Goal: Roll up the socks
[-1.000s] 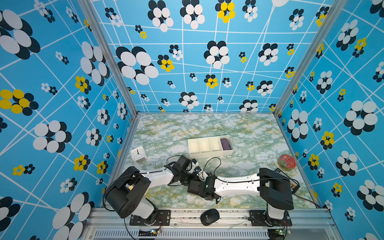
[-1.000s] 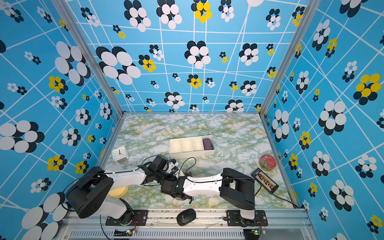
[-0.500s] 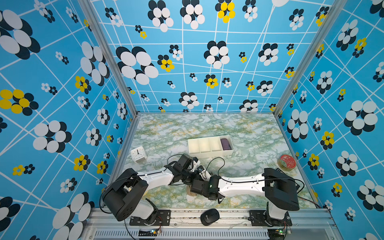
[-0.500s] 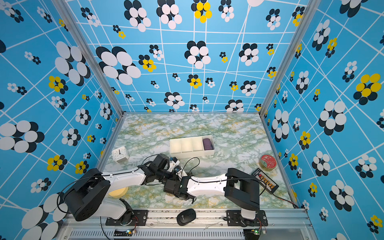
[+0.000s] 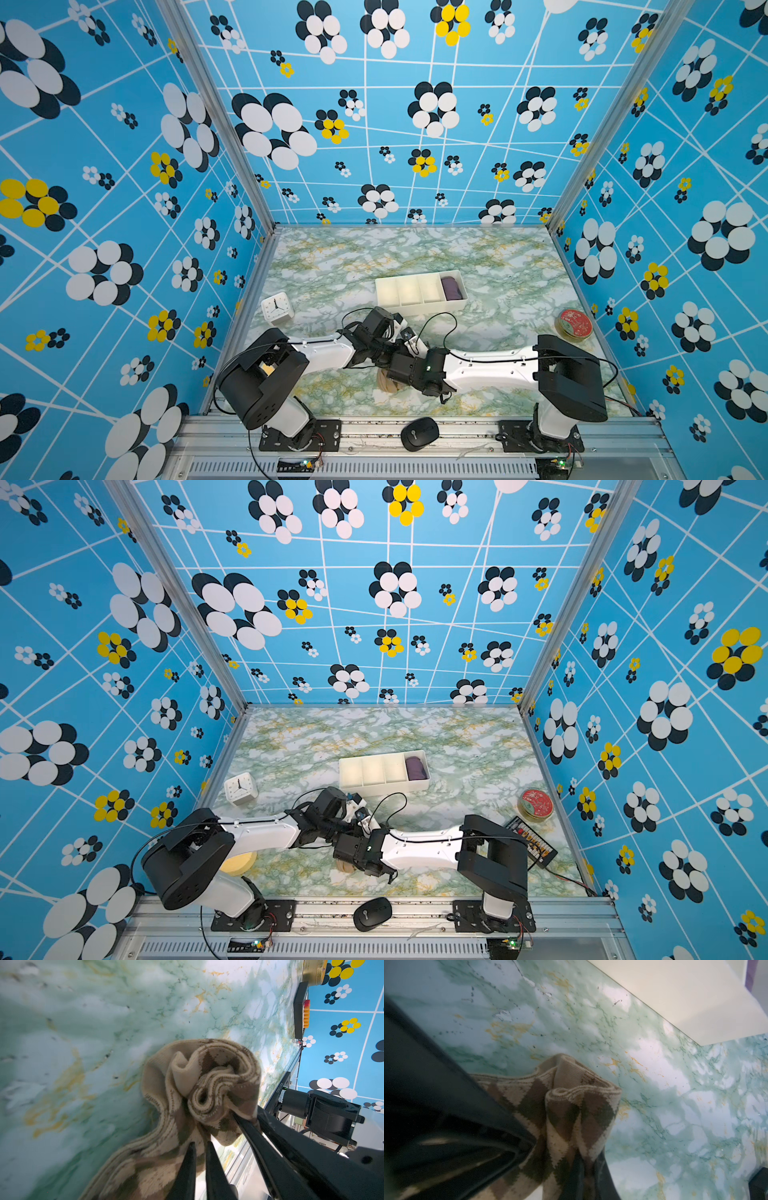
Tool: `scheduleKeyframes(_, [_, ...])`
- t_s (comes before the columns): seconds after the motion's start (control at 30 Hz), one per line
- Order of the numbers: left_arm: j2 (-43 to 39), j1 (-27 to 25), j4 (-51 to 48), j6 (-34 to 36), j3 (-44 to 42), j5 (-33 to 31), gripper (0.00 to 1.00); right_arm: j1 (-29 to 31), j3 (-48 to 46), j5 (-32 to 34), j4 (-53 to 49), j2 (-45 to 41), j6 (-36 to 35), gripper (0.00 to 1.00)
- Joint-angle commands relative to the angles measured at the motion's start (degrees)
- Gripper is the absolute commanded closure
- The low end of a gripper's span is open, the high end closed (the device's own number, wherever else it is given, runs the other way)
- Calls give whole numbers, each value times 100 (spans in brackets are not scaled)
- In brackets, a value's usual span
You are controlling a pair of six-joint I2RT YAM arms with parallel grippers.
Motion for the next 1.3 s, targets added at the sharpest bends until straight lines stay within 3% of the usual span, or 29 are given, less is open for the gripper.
scheduleKeyframes(0.0, [106,-115,804,-152,111,180,86,71,-15,-285,369,-7,-172,91])
scheduleKeyframes(0.23, [311,-132,1479,-456,29,272,86,33,-142,-437,557,-97,-198,91])
scheduleKeyframes(0.67, [83,-152,1152,-370,12,41,93,-114,-401,-640,842,-308,-172,91])
scheduleKeyframes(1.03, [249,-213,1469,-442,-10,-114,94,-255,-555,-835,997,-490,-145,91])
scheduleKeyframes(1.27, [446,-299,1050,-148,151,-575,94,-273,-630,-851,1095,-632,-137,91])
